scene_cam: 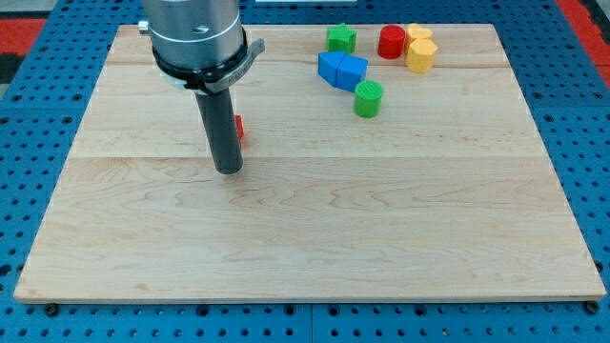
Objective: Move the red star towards the top left of the board
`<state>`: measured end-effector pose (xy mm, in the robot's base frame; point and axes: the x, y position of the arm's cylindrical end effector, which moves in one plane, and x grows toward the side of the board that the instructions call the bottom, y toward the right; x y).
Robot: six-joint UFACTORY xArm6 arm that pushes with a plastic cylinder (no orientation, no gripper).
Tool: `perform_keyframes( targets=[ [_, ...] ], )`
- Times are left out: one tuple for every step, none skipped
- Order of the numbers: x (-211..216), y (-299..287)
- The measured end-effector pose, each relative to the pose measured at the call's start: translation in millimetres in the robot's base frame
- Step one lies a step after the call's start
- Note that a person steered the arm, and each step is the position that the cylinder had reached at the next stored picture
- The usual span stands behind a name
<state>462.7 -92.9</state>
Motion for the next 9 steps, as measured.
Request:
perform_keyframes(
  targets=[
    [2,0],
    [2,0],
    [2,-4],
    [2,-1],
    [-30,-17],
    [-75,-22],
    [-105,-12],
    [-126,16],
    [-154,30]
  ],
)
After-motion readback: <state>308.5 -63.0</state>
